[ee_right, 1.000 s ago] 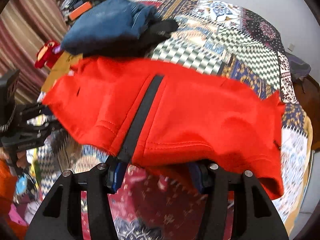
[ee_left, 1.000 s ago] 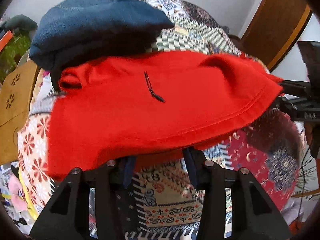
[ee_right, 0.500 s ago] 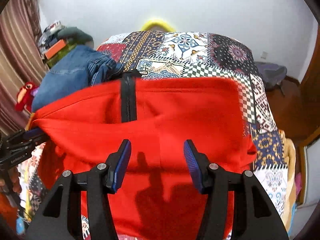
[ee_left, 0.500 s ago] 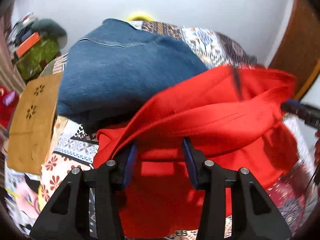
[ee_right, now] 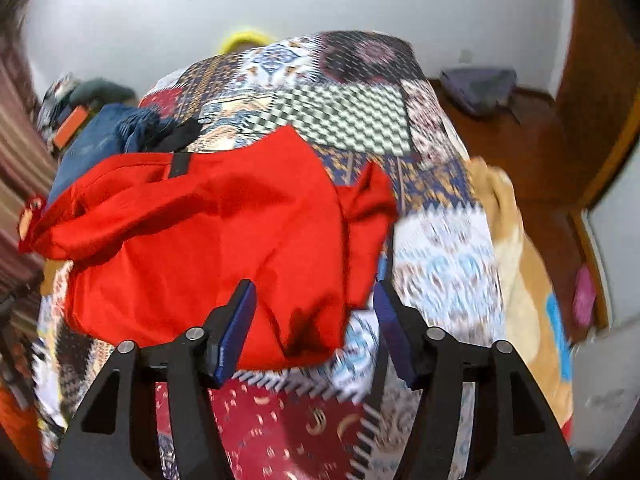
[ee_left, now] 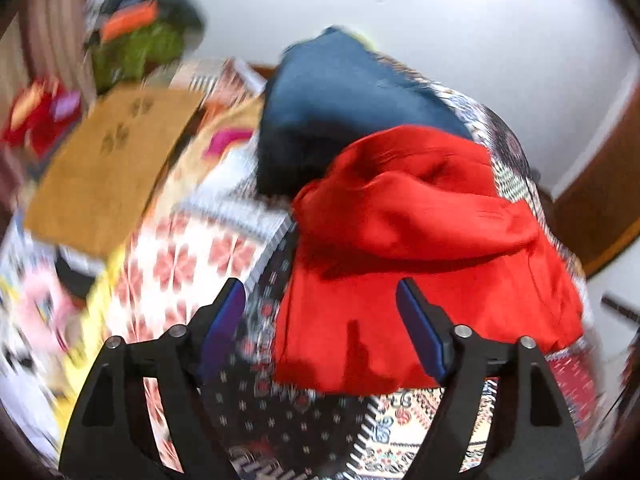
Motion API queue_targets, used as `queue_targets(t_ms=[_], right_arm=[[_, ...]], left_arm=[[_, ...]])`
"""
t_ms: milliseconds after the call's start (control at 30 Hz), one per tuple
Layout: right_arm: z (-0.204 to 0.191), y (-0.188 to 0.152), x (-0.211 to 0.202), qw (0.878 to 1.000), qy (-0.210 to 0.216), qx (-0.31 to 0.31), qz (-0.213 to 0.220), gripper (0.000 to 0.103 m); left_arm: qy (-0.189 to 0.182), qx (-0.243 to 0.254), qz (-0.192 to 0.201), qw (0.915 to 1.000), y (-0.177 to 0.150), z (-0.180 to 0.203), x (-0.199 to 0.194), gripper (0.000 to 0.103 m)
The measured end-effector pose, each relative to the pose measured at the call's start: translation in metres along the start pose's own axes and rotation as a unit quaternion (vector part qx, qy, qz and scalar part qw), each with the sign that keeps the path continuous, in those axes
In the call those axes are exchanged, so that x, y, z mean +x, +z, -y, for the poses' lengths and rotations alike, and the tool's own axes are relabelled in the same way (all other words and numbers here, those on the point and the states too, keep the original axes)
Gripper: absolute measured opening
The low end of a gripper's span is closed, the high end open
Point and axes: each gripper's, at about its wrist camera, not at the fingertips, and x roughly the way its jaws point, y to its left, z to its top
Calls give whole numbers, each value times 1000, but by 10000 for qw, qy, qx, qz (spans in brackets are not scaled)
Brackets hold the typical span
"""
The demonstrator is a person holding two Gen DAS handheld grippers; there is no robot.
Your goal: Fold large clothes
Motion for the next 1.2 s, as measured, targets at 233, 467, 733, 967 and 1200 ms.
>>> queue_targets(t_ms=[233, 467, 733, 967, 1200], right_arm=[[17, -15, 29, 9941, 572, 798, -463, 59], [13, -7, 65, 9921, 666, 887, -582, 59], [19, -2, 94, 9858, 857, 1245, -735, 14], [8, -3, 45, 9904, 983, 958, -170, 10], [-8, -20, -39, 9894, 1205, 690, 429, 10]], left_arm=[[-363, -939, -752, 9921, -34, -31, 32, 78], [-741, -894, -1175, 9863, -45, -14, 62, 78], [-778, -1030, -988, 9867, -34, 0, 78, 57], [-782, -610, -599, 9933, -24, 7, 49, 7], [-1269, -259, 20, 9916, -19, 18, -30, 6]])
